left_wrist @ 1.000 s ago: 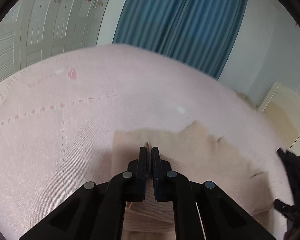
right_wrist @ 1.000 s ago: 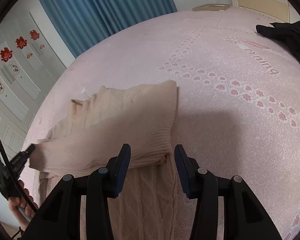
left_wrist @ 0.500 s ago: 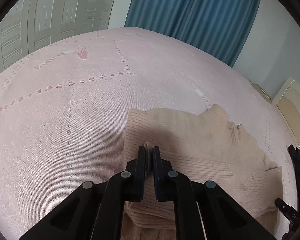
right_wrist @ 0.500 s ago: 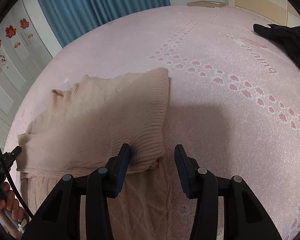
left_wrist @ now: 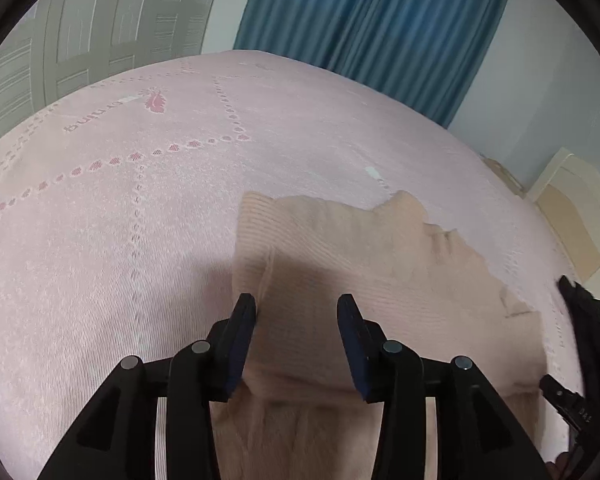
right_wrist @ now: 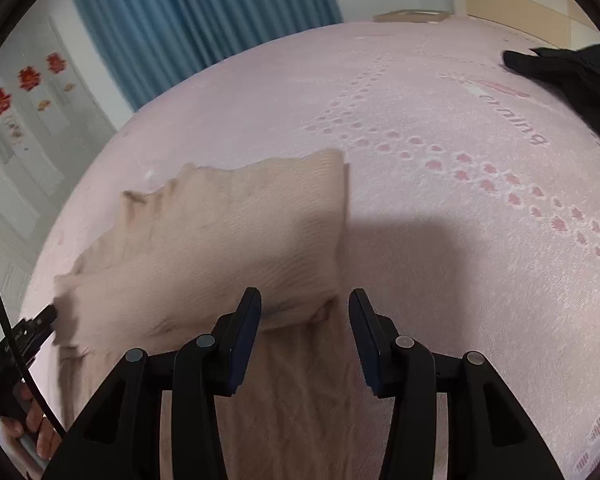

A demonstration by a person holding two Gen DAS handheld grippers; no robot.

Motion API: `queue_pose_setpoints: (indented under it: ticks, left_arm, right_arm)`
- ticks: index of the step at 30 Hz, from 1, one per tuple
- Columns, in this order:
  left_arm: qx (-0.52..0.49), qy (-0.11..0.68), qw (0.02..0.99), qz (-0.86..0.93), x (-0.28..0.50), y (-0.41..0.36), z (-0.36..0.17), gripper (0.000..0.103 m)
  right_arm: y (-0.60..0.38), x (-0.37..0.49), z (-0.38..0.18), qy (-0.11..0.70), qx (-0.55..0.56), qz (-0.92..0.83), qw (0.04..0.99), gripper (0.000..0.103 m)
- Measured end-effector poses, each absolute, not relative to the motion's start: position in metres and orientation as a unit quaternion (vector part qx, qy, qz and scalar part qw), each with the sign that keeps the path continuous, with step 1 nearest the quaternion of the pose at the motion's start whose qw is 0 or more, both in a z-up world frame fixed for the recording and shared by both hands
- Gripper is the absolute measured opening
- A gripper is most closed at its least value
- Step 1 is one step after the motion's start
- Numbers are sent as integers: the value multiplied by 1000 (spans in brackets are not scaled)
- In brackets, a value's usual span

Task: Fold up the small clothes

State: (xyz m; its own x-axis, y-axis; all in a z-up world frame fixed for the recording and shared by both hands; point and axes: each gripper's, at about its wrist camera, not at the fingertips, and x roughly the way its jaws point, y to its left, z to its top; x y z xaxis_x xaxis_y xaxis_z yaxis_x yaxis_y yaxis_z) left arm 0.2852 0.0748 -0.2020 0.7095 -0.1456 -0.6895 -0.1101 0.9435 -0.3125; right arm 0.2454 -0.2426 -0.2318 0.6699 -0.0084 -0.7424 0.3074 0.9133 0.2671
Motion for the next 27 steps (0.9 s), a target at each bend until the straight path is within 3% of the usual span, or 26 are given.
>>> queue_pose_setpoints:
  ticks: [5, 14, 17, 27]
  left_arm:
    - [-136, 367, 920, -20, 258, 68, -192, 40]
    - [-120, 395, 911, -17, 166, 90, -205, 41]
    - [-114, 401, 908, -32, 134, 96, -205, 61]
    - [-167, 465, 864, -95, 40, 106, -222, 63]
  right_arm:
    - [-223, 216, -217, 363, 145, -89, 916, 45]
    - [-218, 133, -229, 412, 147, -79, 896, 49]
    - [-212, 107, -231, 425, 155, -69, 889, 54]
    - [-177, 19, -230, 430, 133, -26, 893, 56]
